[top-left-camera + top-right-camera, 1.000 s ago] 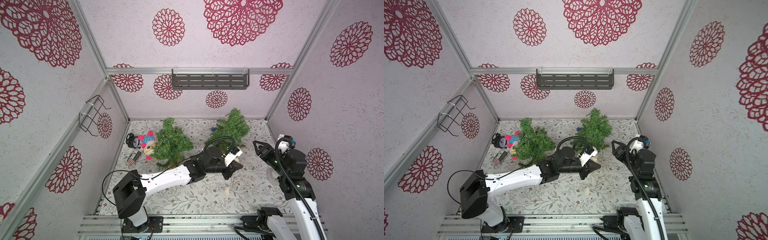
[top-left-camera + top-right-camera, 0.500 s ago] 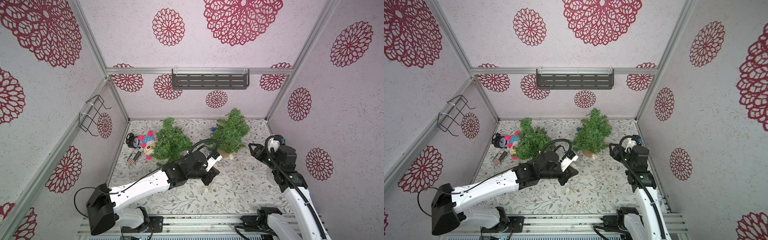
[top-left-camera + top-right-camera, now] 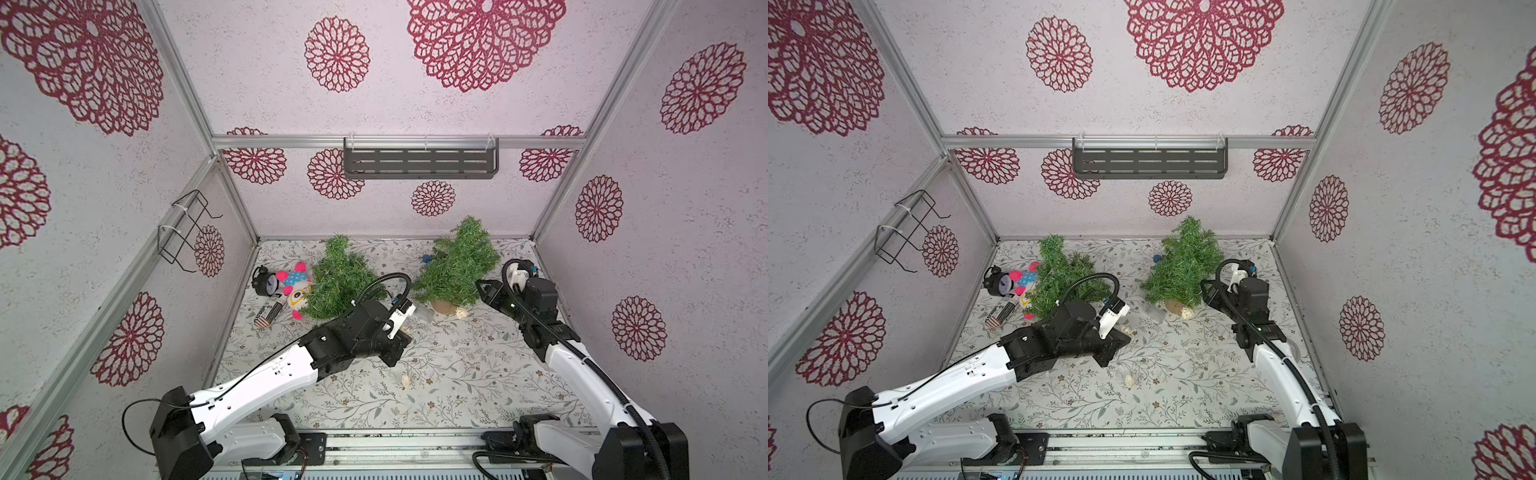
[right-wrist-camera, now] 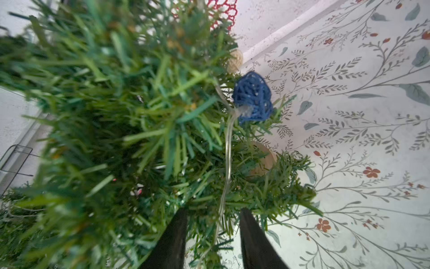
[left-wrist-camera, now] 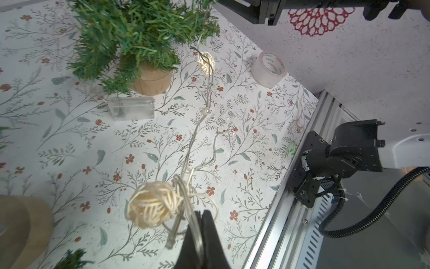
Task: Wrap string light around the christmas tree
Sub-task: Wrap the light string around the Christmas tree.
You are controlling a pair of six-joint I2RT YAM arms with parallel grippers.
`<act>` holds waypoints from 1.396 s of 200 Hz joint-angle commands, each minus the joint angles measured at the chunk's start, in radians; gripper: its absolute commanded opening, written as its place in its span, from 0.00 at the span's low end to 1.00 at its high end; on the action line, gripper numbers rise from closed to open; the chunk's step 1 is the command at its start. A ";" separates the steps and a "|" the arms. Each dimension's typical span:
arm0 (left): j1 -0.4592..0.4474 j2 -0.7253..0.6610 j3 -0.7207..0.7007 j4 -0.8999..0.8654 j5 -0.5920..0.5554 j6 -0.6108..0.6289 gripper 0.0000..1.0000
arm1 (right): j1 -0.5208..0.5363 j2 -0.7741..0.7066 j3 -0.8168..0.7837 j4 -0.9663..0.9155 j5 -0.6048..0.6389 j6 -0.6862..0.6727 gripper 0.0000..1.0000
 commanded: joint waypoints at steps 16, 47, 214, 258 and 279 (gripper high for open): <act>0.031 -0.032 -0.013 -0.071 -0.054 -0.012 0.00 | 0.000 0.029 0.024 0.028 0.134 -0.041 0.12; 0.107 -0.063 -0.033 -0.133 -0.176 -0.057 0.00 | -0.001 0.030 0.042 -0.020 0.176 -0.101 0.08; 0.092 0.080 0.066 0.001 0.000 -0.099 0.00 | 0.080 -0.178 0.369 -0.403 0.151 -0.419 0.74; 0.087 0.097 0.077 0.014 -0.011 -0.100 0.00 | 0.236 0.024 0.487 -0.288 0.321 -0.614 0.79; 0.086 0.107 0.082 0.023 -0.022 -0.093 0.00 | 0.262 0.099 0.509 -0.188 0.382 -0.660 0.79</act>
